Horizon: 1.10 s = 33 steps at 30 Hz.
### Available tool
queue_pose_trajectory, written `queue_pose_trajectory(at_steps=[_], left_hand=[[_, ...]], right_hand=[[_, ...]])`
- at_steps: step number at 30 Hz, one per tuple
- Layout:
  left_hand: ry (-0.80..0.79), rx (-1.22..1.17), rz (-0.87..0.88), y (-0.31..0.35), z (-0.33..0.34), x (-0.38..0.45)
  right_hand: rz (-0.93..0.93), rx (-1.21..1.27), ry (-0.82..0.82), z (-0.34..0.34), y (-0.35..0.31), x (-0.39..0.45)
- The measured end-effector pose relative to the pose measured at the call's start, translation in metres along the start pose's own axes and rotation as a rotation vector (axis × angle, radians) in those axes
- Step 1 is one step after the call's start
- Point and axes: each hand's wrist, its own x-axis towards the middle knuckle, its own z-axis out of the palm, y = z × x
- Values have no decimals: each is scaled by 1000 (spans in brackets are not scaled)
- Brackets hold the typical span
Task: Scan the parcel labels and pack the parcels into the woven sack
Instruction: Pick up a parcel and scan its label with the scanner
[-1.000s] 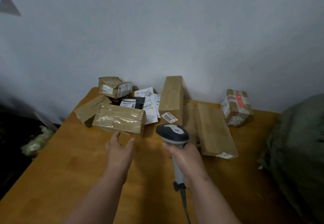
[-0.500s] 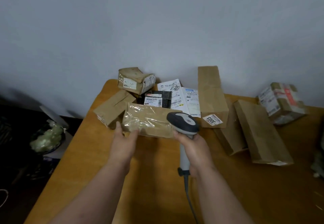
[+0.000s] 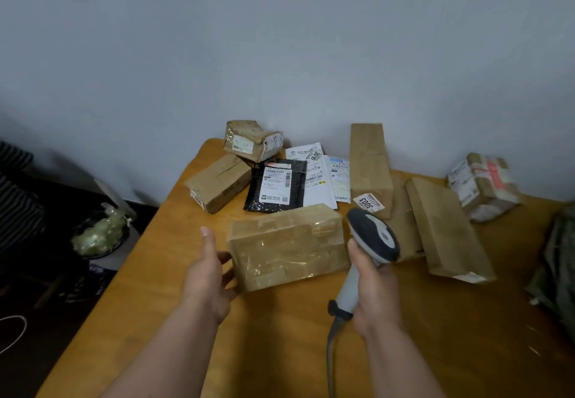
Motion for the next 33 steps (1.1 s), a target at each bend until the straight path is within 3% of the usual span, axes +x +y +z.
queue_pose_trajectory(at_steps=[11, 13, 16, 21, 25, 29, 33], left_hand=[[-445, -21, -103, -37, -24, -112], [-456, 20, -3, -42, -26, -129], [-346, 120, 277, -43, -26, -150], [-184, 643, 883, -53, -17, -174], [-294, 930, 1215, -67, -15, -187], [-371, 951, 1289, -69, -21, -193], [-481, 601, 1037, -46, -33, -197]], right_hand=[[-60, 111, -18, -72, -28, -64], [-75, 141, -12, -80, -34, -77], [-62, 170, -34, -88, -41, -96], [-16, 157, -180, -84, -46, -128], [-9, 168, -190, -72, -50, -145], [-61, 191, -199, -60, -45, -157], [-61, 182, -145, -54, -29, -172]])
